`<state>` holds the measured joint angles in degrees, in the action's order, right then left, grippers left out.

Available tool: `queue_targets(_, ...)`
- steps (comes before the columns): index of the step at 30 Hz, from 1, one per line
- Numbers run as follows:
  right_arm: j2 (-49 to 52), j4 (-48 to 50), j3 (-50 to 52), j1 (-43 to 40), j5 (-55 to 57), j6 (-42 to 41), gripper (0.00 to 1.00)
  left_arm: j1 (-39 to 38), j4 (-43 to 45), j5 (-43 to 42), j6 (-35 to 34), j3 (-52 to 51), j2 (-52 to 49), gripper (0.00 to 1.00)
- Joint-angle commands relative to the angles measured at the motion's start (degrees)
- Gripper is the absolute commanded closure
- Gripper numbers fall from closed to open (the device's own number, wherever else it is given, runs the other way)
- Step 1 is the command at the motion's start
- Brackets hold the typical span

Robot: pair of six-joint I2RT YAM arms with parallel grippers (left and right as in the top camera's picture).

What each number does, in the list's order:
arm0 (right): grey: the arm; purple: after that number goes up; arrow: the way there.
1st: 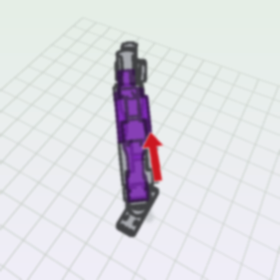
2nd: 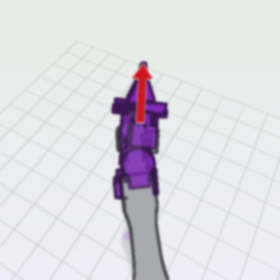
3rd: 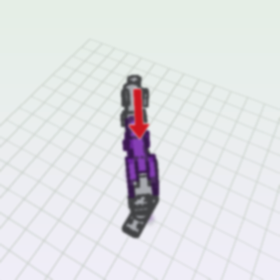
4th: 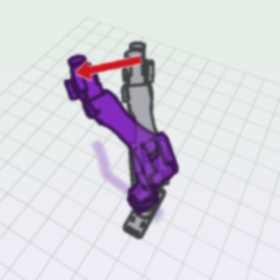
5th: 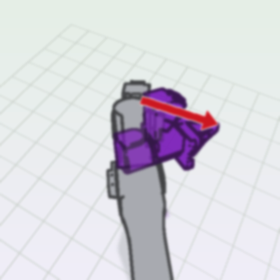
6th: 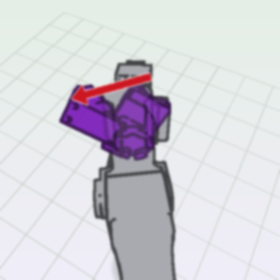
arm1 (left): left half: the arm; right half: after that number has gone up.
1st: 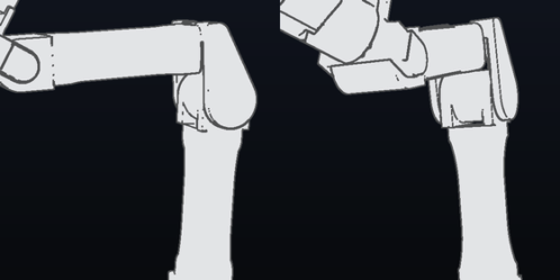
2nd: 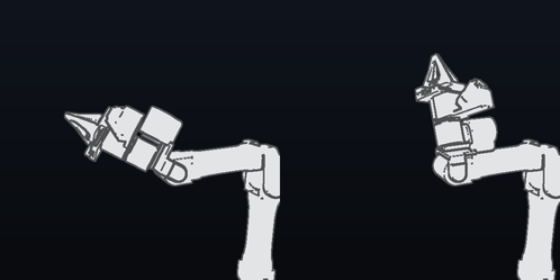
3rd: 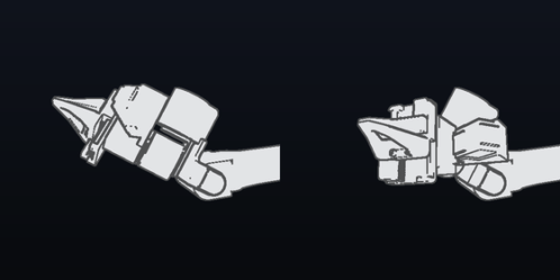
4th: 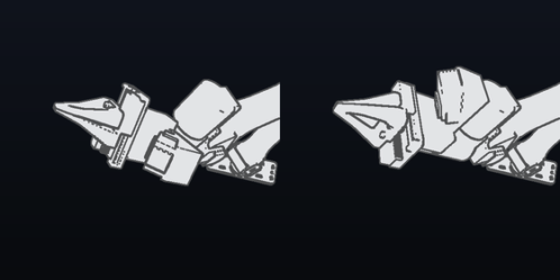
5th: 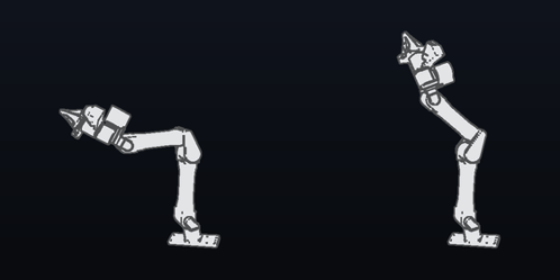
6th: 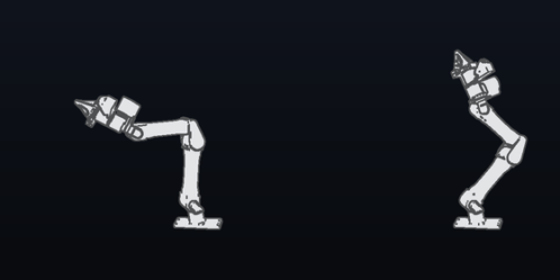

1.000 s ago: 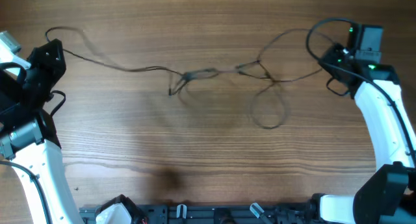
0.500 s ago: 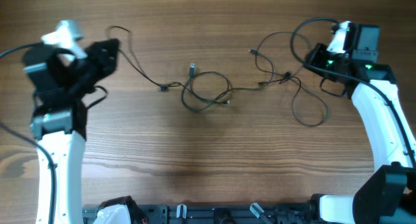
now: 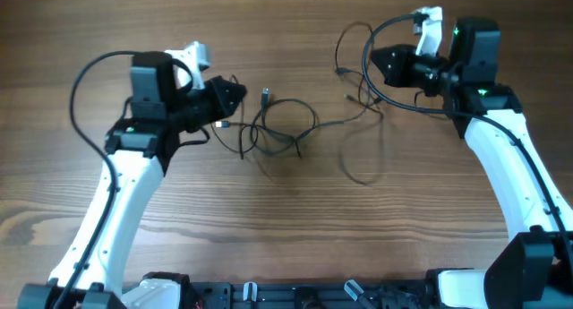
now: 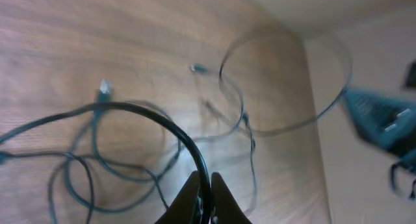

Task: Untangle cables
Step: 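Bring both grippers back inward toward the loosened cables, then lower the right gripper into the pile and grasp a cable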

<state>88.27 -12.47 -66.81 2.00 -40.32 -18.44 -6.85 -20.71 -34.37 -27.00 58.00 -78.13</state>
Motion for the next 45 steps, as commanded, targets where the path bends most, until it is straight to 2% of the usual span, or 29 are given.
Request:
queue_targets(1,-1.18,7.08,-0.63,0.24,-12.28,-6.69,0.96,-3.45,0.04,0.00,1.33,0.90,-2.27,0.94)
queue_targets(3,-1.18,12.04,-0.63,0.24,-15.50,-10.45,0.96,-4.92,0.04,0.26,1.36,0.90,-3.17,0.93)
queue_targets(6,-1.18,16.39,-0.63,0.26,-17.88,-14.53,0.96,-6.88,0.04,2.14,1.36,0.90,-4.55,0.80)
queue_targets(7,-1.18,16.90,-0.63,0.26,-18.56,-14.82,0.96,-7.45,0.04,2.80,1.33,0.90,-5.03,0.80)
queue_targets(10,-1.18,15.54,-0.63,0.31,-17.11,-14.78,0.96,-9.09,0.07,4.07,1.36,0.90,-6.29,0.70)
queue_targets(12,-1.16,10.73,-0.63,0.28,-10.10,-14.51,0.95,-9.94,0.00,4.07,1.36,0.90,-7.17,0.65)
queue_targets(15,-1.05,2.12,-0.63,0.28,2.08,-13.57,0.92,-10.32,-0.66,4.28,1.36,0.90,-7.98,0.66)
queue_targets(17,-0.83,-4.26,-0.63,0.31,9.94,-11.45,0.81,-10.29,-1.68,4.28,1.36,0.87,-8.37,0.66)
queue_targets(20,0.02,-11.10,-0.61,0.31,14.40,-6.75,0.66,-10.29,-2.95,4.79,1.38,0.87,-8.70,0.67)
queue_targets(21,0.79,-17.09,-0.57,0.31,16.96,-5.38,0.62,-10.29,-4.02,6.14,1.36,0.87,-8.90,0.67)
queue_targets(26,2.54,-27.78,-0.57,0.31,24.48,-9.86,0.57,-10.29,-6.93,9.29,1.38,0.83,-8.90,0.67)
queue_targets(28,3.52,-29.59,-0.20,0.44,24.61,-11.56,0.55,-10.29,-7.69,10.56,1.38,0.83,-8.90,0.67)
queue_targets(34,7.69,-30.86,-0.20,3.13,24.61,-13.05,0.39,-10.29,-7.87,11.13,1.36,0.83,-8.90,0.67)
queue_targets(39,12.39,-30.62,-0.20,6.45,23.50,-17.03,0.39,-10.29,-7.87,11.15,1.36,0.83,-8.90,0.67)
queue_targets(45,18.10,-25.55,-0.20,10.49,19.65,-24.68,0.36,-10.29,-7.89,11.15,1.36,0.83,-8.90,0.67)
